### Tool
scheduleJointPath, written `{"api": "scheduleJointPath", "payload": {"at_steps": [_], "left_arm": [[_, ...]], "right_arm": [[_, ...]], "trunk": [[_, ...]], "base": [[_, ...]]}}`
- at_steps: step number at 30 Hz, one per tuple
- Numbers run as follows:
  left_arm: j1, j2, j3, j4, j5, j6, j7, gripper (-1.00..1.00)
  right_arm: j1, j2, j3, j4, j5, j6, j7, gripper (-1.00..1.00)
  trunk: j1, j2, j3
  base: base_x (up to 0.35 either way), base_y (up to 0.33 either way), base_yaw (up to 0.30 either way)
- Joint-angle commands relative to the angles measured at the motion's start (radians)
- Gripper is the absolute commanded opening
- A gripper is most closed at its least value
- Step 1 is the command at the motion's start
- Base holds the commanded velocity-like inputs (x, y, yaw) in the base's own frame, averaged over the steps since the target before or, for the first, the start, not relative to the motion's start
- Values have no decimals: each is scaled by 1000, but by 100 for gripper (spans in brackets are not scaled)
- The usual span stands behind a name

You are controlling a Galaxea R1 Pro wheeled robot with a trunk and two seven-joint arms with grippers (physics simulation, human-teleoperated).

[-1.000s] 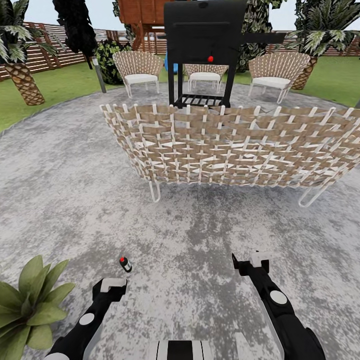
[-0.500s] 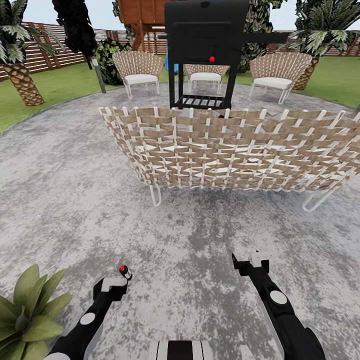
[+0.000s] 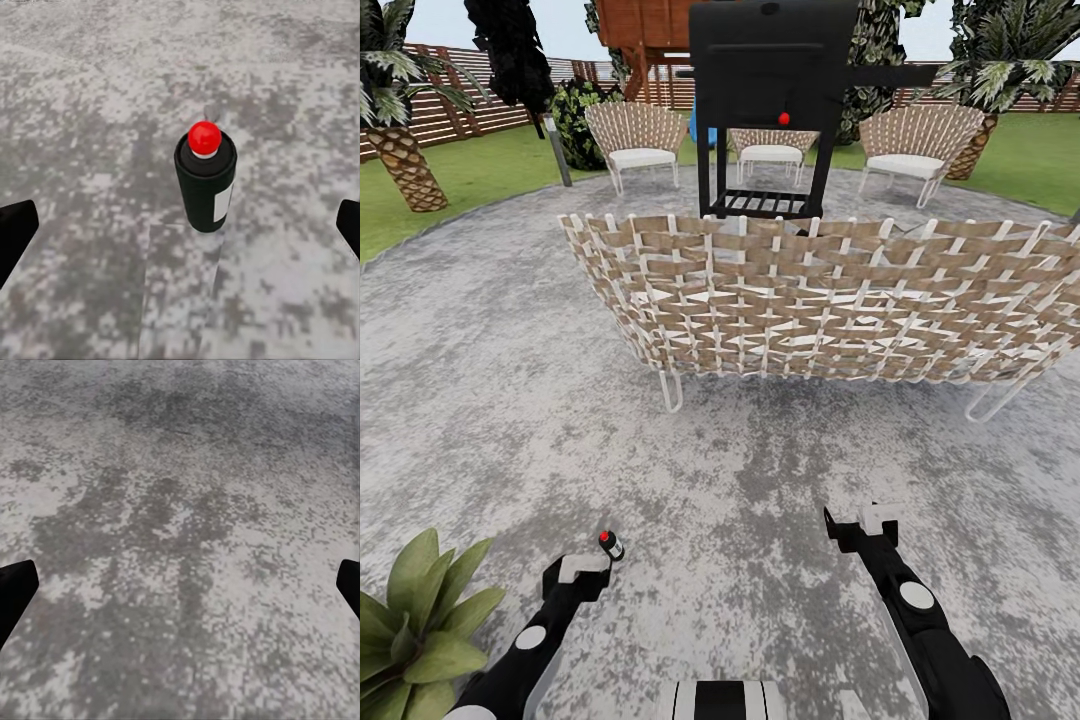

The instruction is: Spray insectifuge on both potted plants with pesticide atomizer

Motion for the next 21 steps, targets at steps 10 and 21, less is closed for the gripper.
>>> {"api": "scheduleJointPath", "payload": {"at_steps": [10, 21], "left_arm": [[-1, 1, 12, 4, -5, -77, -3, 100], [-1, 1, 13, 4, -7, -80, -2, 100]], "right_arm": [[0, 0, -2, -2, 10, 3, 6, 100], [0, 1, -2, 0, 10, 3, 6, 100]], "trunk": [[4, -3, -51], [9, -5, -110]], "base": [[0, 0, 0], [0, 0, 0]]}}
